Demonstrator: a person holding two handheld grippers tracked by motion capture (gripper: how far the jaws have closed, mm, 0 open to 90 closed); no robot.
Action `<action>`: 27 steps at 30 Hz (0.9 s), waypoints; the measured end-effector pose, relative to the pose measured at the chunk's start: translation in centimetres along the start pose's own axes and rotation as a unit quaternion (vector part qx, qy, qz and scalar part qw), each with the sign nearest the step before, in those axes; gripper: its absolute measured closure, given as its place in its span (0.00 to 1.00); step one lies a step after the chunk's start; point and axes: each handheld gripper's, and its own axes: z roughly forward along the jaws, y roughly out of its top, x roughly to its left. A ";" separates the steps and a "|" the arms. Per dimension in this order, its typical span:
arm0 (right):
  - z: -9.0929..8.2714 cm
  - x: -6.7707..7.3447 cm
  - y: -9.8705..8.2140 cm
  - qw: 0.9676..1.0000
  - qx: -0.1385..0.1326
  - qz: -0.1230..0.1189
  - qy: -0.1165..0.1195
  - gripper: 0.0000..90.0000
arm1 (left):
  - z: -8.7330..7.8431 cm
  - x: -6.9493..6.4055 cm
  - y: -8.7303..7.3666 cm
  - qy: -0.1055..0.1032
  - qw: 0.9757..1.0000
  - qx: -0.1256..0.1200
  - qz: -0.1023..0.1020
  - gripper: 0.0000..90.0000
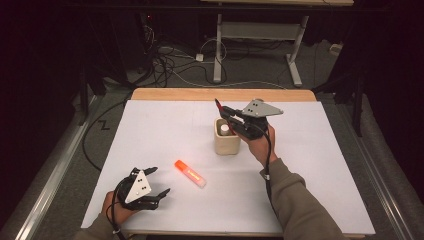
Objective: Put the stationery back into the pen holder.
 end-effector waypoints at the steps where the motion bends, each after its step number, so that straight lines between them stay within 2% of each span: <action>1: 0.0 0.0 -0.2 1.000 -0.002 0.002 0.000 0.89 | 0.0 0.0 0.0 0.000 1.000 0.000 0.000 0.23; 16: -1.0 -0.1 -2.3 1.000 0.001 0.023 0.004 0.88 | 0.1 -0.1 0.0 -0.002 1.000 0.004 0.005 0.23; 21: -1.2 0.2 -2.8 1.000 0.008 0.018 0.004 0.88 | 0.1 -0.1 0.0 -0.002 1.000 0.005 0.006 0.23; 27: -1.4 0.1 -3.4 1.000 0.010 0.024 0.007 0.88 | 0.2 -0.1 0.1 -0.003 1.000 0.005 0.006 0.23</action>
